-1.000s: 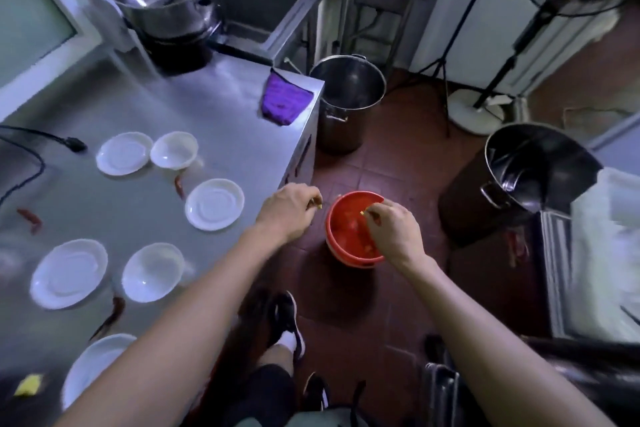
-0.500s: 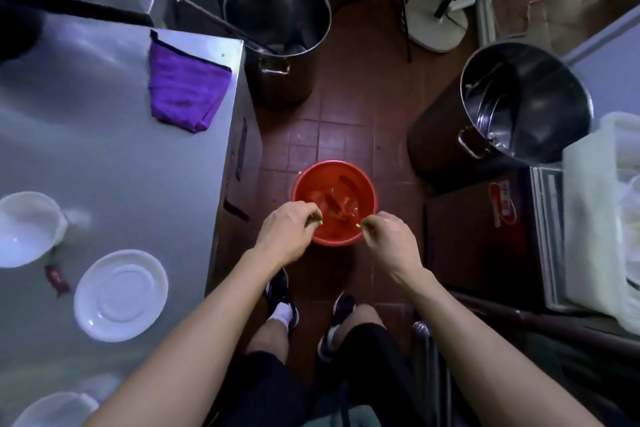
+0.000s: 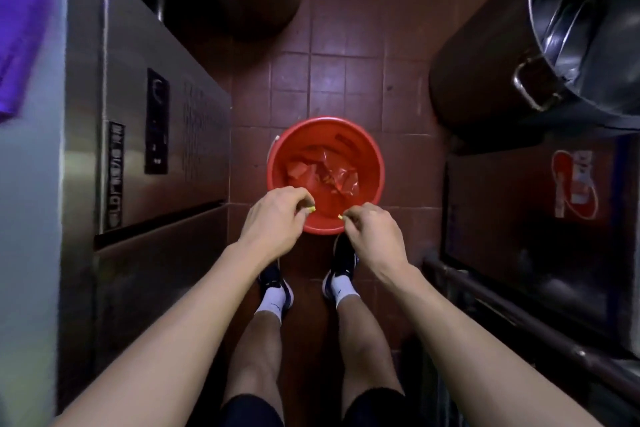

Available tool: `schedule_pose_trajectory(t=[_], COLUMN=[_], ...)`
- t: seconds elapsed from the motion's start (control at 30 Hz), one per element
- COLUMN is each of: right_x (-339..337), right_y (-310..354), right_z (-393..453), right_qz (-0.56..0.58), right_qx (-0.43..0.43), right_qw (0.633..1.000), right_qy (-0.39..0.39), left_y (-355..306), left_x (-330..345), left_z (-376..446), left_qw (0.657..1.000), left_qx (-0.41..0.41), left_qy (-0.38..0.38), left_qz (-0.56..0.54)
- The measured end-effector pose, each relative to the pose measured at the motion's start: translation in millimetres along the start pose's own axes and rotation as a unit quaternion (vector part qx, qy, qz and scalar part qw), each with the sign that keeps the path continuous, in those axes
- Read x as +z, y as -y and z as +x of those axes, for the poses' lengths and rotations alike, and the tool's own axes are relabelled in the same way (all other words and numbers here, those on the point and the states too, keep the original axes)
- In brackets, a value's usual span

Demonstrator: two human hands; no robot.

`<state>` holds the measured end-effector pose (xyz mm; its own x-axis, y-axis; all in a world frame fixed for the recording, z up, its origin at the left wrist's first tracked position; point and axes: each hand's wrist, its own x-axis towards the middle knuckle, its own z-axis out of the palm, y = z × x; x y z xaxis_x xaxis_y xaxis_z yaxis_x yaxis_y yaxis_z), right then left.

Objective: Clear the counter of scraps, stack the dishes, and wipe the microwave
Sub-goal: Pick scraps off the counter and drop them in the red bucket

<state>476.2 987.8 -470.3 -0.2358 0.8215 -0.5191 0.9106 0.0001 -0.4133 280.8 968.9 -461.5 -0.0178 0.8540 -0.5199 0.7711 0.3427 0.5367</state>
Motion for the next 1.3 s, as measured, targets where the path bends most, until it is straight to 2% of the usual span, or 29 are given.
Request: schedule_pose_trajectory(t=[0.17,0.3,0.57,0.73,0.9,1.1,1.3], right_x=[53.9,91.2,144.0,155.8,157.0,161.1,168.5], right_y=[-35.3,-61.6,-92.9,-105.5,-116.8,-124.4,-116.7], right_z=[42.4,77.6,135.6,159.0,172.8,180.7,184.9], right_qz=[0.049,0.068,0.074,0.065,0.040,-0.028,-0.039], right_qx=[0.037,0.046,0.046,0.047,0.025,-0.046,-0.039], right_qw=[0.998,0.996,0.996,0.997,0.999,0.998,0.998], right_qy=[0.031,0.026,0.034,0.022,0.013,0.022,0.019], left_y=[29.2,52.0,69.9,77.6,90.6,101.5,110.7], left_x=[48.1,80.1,119.0,135.4,150.2,164.4,172.4], left_z=[54.0,94.1,163.5,194.1,207.1,205.7,202.1], left_qw=[1.000,1.000,0.996,0.993,0.989,0.990,0.993], left_qx=[-0.014,-0.014,0.072,0.077,0.049,0.028,0.012], left_qy=[0.003,0.000,-0.010,0.024,0.074,0.075,0.072], left_qz=[-0.001,0.001,0.051,0.089,0.117,0.113,0.092])
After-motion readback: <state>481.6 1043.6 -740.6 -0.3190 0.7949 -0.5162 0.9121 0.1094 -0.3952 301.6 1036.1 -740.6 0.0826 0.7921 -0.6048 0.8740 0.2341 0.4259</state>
